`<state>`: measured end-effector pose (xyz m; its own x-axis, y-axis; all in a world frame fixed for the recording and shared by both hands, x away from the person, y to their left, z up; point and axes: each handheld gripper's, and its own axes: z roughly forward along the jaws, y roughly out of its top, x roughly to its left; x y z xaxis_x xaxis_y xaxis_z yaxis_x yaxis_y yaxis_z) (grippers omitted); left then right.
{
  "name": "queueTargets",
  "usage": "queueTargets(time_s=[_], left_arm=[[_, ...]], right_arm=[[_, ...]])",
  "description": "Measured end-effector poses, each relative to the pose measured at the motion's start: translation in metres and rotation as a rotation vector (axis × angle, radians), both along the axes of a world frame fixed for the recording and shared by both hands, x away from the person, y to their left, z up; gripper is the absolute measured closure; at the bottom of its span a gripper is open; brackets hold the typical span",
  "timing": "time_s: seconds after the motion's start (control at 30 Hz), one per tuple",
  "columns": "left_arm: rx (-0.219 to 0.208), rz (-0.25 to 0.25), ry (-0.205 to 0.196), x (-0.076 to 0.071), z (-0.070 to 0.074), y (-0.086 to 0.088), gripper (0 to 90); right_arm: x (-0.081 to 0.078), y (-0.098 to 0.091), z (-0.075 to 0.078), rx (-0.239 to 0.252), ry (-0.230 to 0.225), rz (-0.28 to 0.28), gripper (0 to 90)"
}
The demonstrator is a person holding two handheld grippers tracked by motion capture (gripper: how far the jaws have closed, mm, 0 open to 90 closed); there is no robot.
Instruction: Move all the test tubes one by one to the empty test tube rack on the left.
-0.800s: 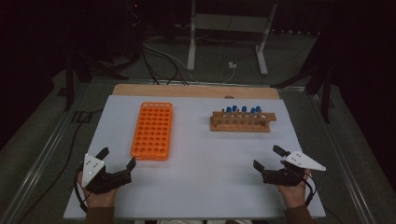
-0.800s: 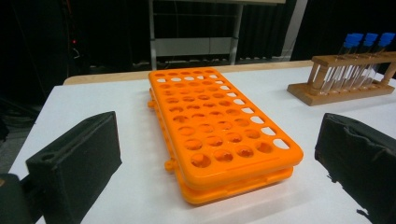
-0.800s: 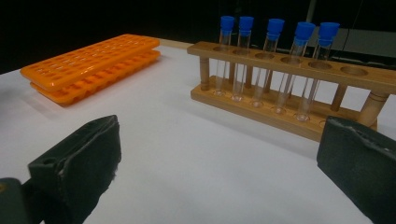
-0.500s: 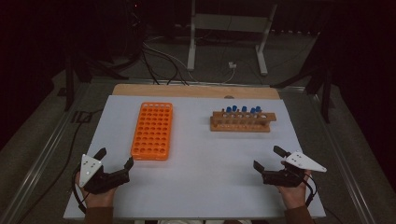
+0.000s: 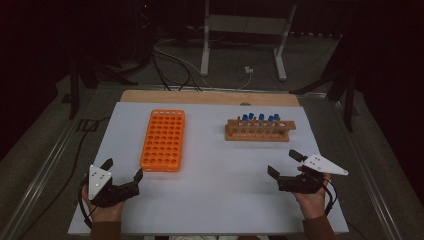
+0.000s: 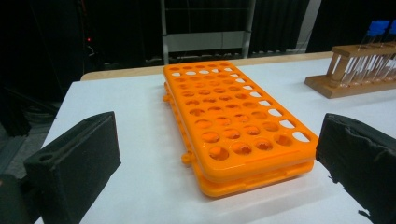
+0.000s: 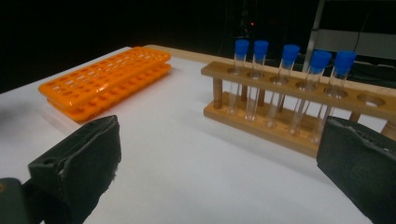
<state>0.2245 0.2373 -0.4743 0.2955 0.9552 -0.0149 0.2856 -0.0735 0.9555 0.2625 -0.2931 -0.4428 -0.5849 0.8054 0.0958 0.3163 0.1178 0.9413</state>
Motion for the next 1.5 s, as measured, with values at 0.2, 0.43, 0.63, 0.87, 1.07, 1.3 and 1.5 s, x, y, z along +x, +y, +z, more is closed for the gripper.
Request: queueTargets(time_s=[0.2, 0.43, 0.63, 0.87, 1.07, 1.3, 1.5], left_arm=[[-0.006, 0.003, -0.006, 0.000, 0.000, 0.001, 0.8], [-0.004, 0.010, -0.008, 0.000, 0.000, 0.002, 0.8], [-0.007, 0.015, -0.010, 0.000, 0.000, 0.002, 0.8], [-0.011, 0.018, -0.010, 0.001, 0.000, 0.003, 0.8], [-0.011, 0.021, -0.015, -0.001, 0.000, 0.004, 0.8], [-0.017, 0.025, -0.017, -0.001, 0.000, 0.004, 0.8], [-0.016, 0.048, -0.013, -0.001, 0.000, 0.005, 0.8]], right_arm=[[0.011, 0.002, 0.017, -0.023, -0.011, 0.007, 0.2], [0.024, 0.004, 0.038, -0.040, -0.040, 0.003, 0.6], [0.040, 0.006, 0.045, -0.055, -0.043, 0.000, 1.3], [0.061, 0.004, 0.047, -0.048, -0.028, -0.019, 1.3], [0.074, 0.003, 0.055, -0.058, -0.028, -0.032, 2.7], [0.087, 0.002, 0.064, -0.071, -0.036, -0.053, 4.4], [0.095, -0.004, 0.066, -0.044, -0.030, -0.076, 5.4]])
